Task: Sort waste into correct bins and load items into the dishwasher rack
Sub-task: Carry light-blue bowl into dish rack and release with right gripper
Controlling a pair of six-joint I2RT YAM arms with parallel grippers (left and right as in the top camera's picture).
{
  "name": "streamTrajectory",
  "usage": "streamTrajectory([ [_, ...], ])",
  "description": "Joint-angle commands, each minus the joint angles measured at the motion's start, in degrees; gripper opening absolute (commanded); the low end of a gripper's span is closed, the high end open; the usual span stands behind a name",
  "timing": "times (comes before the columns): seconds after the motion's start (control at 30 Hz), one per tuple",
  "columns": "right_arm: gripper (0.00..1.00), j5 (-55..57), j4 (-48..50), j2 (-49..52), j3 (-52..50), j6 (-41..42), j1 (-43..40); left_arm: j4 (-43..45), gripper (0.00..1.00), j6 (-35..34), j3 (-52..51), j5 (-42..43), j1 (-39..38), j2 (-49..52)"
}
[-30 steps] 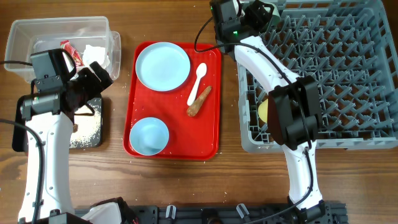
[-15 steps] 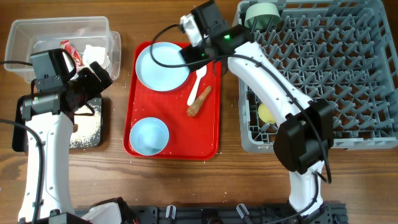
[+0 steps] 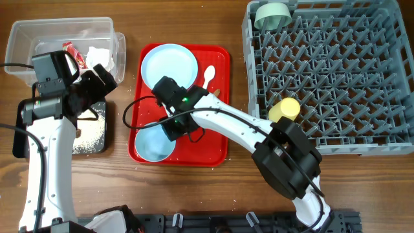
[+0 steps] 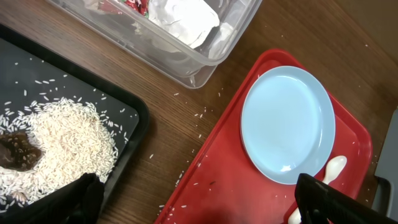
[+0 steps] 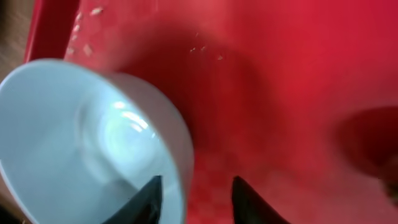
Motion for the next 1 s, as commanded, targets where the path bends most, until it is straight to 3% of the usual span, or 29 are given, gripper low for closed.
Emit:
streamTrajectory([
  [0.0, 0.28, 3.37, 0.55, 1.31, -0.02, 2.21, -0.33, 0.15, 1.00, 0.90, 1.01, -0.33, 0.33, -0.94],
  [0.1, 0.18, 3.37, 0.55, 1.36, -0.02, 2.19, -0.33, 0.15, 1.00, 0.90, 1.01, -0.33, 0.33, -0.94],
  [0.13, 0.08, 3.37, 0.39, 1.36, -0.02, 2.19, -0.33, 0.15, 1.00, 0.90, 1.01, -0.33, 0.33, -0.94],
  [0.2, 0.05, 3.34, 0.42, 1.36, -0.02, 2.21, -0.33, 0.15, 1.00, 0.90, 1.01, -0.33, 0.33, -0.94],
  [0.37, 0.04, 3.17, -0.96, -0.22, 2.36, 3.04, -1.77, 0.15, 1.00, 0.90, 1.01, -0.33, 0.33, -0.94],
  [0.5, 0.04, 5.42, -1.64, -8.00, 3.76, 3.10, -6.45, 0.13, 1.00, 0.90, 1.01, -0.33, 0.33, -0.94],
  [0.57, 0.04, 11.78, -1.64, -14.14, 3.76, 3.19, -10.58, 0.15, 1.00, 0.90, 1.01, -0.33, 0.33, -0.94],
  [0.67, 0.04, 31.19, -1.68, -21.24, 3.76, 3.21, -16.85, 0.15, 1.00, 0.90, 1.01, -0.33, 0.33, -0.94],
  [0.8, 0.04, 65.77, -1.88, -22.64, 3.50, 2.91, -23.89, 0.15, 1.00, 0.90, 1.01, -0.33, 0.33, -0.94],
  [0.97, 0.04, 79.93, 1.79, -17.18, 2.75, -10.99, -30.60, 0.13, 1.00, 0.90, 1.01, -0.33, 0.33, -0.94],
])
